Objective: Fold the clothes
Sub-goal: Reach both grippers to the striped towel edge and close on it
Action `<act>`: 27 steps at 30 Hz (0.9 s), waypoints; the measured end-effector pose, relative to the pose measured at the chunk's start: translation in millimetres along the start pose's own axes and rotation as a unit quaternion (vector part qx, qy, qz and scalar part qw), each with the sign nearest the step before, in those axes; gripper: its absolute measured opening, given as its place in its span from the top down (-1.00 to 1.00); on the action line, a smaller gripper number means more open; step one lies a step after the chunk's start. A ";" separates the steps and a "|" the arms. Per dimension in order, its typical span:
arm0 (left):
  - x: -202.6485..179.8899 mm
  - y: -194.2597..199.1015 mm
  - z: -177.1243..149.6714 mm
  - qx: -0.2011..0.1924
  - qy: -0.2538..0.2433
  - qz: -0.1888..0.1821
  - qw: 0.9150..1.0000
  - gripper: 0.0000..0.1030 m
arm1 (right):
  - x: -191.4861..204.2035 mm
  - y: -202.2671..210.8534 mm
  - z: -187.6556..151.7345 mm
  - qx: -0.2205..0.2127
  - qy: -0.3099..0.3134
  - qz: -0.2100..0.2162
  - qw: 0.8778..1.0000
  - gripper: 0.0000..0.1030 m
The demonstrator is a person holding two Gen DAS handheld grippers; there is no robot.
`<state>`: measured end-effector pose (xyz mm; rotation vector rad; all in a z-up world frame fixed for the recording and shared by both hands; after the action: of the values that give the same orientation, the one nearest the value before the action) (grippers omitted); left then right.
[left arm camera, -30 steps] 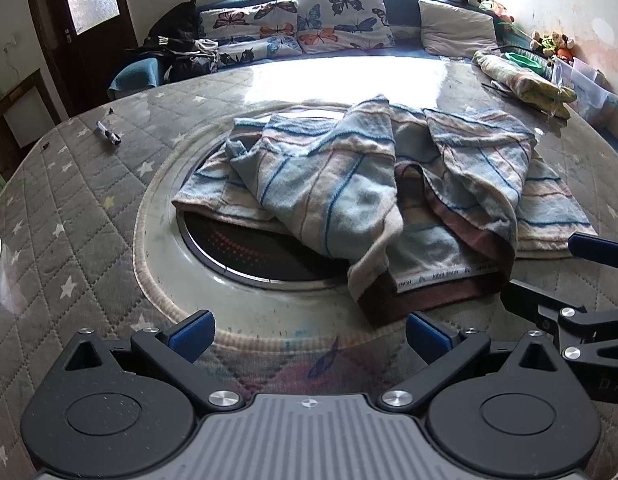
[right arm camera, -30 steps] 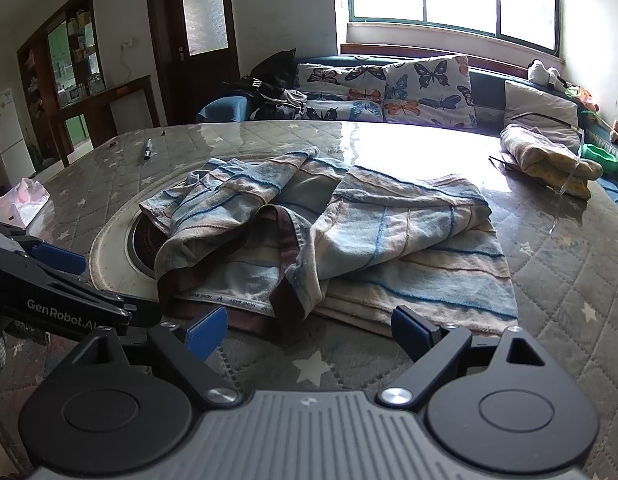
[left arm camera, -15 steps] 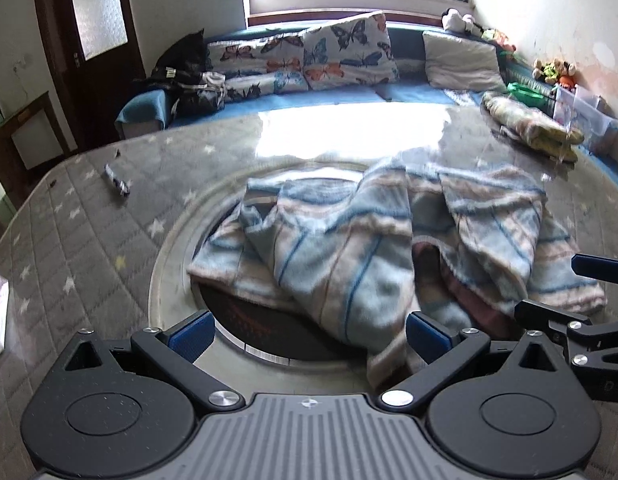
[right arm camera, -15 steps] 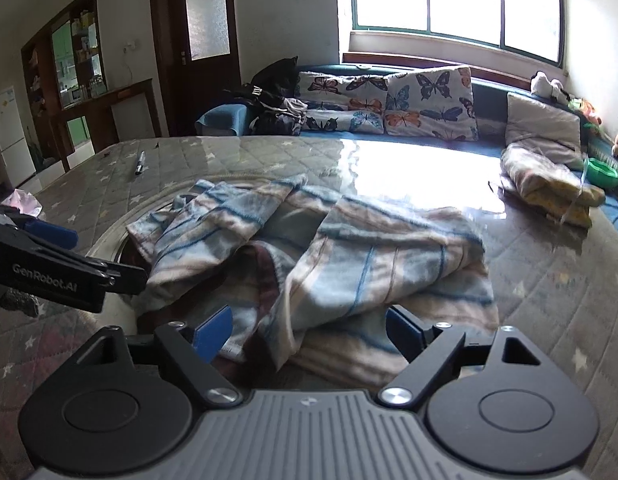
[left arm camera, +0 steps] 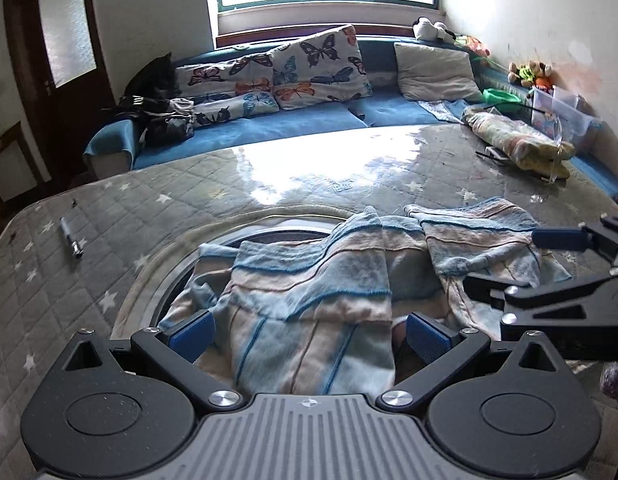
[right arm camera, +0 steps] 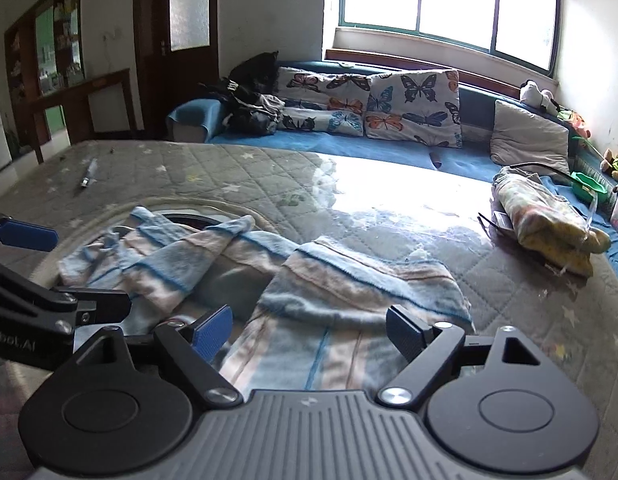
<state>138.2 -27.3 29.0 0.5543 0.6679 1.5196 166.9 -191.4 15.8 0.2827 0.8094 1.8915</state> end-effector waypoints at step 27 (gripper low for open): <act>11.7 -43.3 7.8 0.010 -0.005 -0.027 1.000 -0.03 | -16.6 -15.4 9.2 0.008 0.006 -0.008 1.000 -0.97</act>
<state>173.8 -14.8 3.6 0.5553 0.6855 1.4604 190.4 -198.1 15.3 0.2739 0.8333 1.8737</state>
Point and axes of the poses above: each gripper's, at about its wrist camera, not at the fingertips, and y roughly against the way its jaws point, x to its left, z to its top, the point moved 1 cm from there along -y, roughly the way its jaws point, and after that the axes turned 10 degrees about y, right-handed, at the moved point
